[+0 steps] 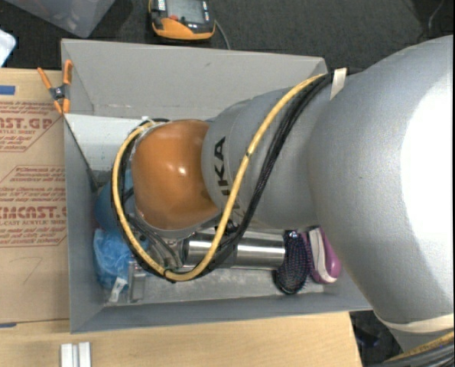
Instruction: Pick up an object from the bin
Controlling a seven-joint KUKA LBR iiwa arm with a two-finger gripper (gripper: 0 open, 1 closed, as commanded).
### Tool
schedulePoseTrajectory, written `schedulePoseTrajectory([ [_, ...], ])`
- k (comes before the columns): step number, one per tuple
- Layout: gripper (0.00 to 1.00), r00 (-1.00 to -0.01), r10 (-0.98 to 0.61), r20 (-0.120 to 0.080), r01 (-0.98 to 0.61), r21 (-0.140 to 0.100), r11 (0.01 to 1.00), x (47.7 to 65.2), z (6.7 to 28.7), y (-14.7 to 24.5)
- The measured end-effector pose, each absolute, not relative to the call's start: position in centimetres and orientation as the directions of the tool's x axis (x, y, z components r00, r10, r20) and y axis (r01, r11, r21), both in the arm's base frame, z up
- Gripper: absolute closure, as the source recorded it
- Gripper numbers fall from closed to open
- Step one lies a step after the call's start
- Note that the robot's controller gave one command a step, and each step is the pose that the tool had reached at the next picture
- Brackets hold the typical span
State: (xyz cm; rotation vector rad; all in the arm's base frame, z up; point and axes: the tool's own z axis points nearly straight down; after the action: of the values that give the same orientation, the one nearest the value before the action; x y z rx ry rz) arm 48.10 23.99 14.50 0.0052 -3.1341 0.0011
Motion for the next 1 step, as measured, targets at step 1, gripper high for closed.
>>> schedulePoseTrajectory([
  [1,0.00,-1.000,-0.001,0.000,-0.001,0.001,1.000,48.36,14.93,23.86],
])
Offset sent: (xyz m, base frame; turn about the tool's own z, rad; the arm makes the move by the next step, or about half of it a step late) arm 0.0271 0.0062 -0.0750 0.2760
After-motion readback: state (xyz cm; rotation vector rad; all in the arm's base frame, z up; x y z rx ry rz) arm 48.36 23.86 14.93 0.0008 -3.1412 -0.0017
